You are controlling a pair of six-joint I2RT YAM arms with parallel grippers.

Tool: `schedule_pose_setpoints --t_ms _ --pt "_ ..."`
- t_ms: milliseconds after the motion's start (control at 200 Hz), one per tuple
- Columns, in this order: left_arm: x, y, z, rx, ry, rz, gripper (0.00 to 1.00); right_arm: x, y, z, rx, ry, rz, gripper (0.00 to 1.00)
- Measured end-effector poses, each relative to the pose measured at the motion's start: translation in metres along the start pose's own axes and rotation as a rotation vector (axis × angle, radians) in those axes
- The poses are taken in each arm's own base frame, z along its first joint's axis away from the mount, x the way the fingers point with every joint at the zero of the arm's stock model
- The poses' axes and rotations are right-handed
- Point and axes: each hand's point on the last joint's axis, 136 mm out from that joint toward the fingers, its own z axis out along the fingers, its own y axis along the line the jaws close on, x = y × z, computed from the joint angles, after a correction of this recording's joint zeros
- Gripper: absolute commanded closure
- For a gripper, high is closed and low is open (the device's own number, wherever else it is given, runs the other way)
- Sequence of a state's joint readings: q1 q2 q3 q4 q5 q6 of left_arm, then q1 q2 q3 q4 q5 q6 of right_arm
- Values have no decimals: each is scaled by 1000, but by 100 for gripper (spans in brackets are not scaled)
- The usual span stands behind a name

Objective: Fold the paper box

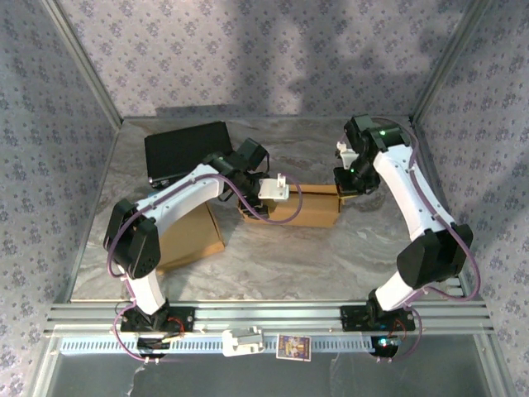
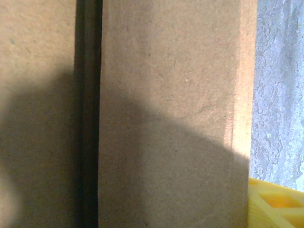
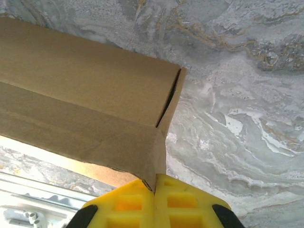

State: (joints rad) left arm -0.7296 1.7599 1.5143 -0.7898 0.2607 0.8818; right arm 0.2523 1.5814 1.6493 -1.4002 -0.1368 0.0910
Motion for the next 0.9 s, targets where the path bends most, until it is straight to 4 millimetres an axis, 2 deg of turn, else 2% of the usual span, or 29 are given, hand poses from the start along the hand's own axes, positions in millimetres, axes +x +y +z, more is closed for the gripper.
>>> schedule_pose_setpoints --t_ms 390,725,899 --pt "-4 -2 1 -22 50 49 28 -1 9 -9 -157 4 116 100" --pt "-2 -4 6 -21 97 64 28 6 14 9 -230 54 181 100" --pt "-3 -5 7 -20 114 70 27 5 15 9 -243 41 202 100"
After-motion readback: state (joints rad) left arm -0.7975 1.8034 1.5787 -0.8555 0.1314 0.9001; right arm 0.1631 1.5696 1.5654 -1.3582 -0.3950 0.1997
